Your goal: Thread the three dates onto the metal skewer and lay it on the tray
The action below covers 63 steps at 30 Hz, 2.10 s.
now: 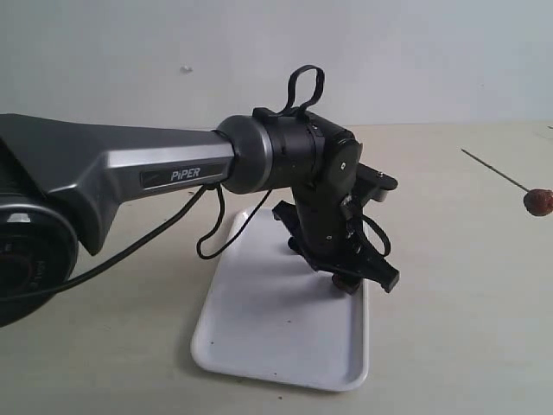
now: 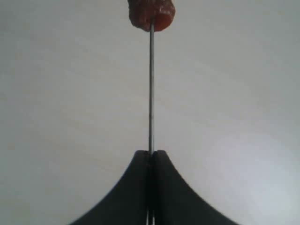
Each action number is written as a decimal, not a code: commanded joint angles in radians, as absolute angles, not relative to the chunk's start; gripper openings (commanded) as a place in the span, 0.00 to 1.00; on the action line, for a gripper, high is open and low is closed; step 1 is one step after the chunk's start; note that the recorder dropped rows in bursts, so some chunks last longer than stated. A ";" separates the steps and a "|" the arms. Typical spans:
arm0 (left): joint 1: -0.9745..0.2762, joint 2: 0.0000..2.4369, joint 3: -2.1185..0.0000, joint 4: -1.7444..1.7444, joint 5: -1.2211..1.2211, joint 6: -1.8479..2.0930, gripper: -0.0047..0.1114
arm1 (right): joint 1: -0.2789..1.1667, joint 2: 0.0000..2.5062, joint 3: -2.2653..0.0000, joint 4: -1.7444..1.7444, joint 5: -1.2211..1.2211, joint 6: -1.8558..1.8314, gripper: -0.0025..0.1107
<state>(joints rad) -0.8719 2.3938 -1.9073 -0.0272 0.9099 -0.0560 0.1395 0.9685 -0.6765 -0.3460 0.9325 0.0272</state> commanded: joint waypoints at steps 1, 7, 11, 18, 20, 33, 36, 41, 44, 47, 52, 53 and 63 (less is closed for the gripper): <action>-0.877 2.397 -1.913 -0.025 0.911 -0.065 0.47 | 0.132 0.967 -0.674 -0.351 0.929 0.031 0.02; -0.877 2.397 -1.913 -0.025 0.915 -0.065 0.48 | 0.132 0.967 -0.674 -0.351 0.929 0.031 0.02; -0.877 2.397 -1.913 -0.025 0.913 -0.067 0.48 | 0.132 0.967 -0.674 -0.349 0.929 0.031 0.02; -0.877 2.397 -1.913 -0.025 0.913 -0.088 0.48 | 0.132 0.967 -0.674 -0.347 0.930 0.031 0.02; -0.877 2.397 -1.913 -0.025 0.918 -0.098 0.48 | 0.132 0.967 -0.674 -0.347 0.930 0.031 0.02; -0.877 2.397 -1.913 -0.013 0.940 -0.146 0.47 | 0.132 0.967 -0.674 -0.343 0.930 0.031 0.02; -0.877 2.397 -1.913 -0.011 0.935 -0.143 0.47 | 0.132 0.967 -0.674 -0.343 0.930 0.031 0.02; -0.877 2.397 -1.913 -0.011 0.922 -0.142 0.47 | 0.132 0.967 -0.674 -0.343 0.930 0.031 0.02; -0.877 2.397 -1.913 -0.011 0.923 -0.142 0.47 | 0.132 0.967 -0.674 -0.343 0.930 0.031 0.02; -0.877 2.397 -1.913 -0.011 0.925 -0.142 0.43 | 0.132 0.967 -0.674 -0.343 0.928 0.031 0.02; -0.877 2.397 -1.913 -0.011 0.936 -0.137 0.33 | 0.132 0.967 -0.674 -0.343 0.928 0.031 0.02; -0.877 2.397 -1.913 -0.011 0.937 -0.135 0.33 | 0.132 0.967 -0.674 -0.343 0.928 0.031 0.02; -0.877 2.397 -1.913 -0.011 0.941 -0.135 0.33 | 0.132 0.967 -0.674 -0.343 0.928 0.031 0.02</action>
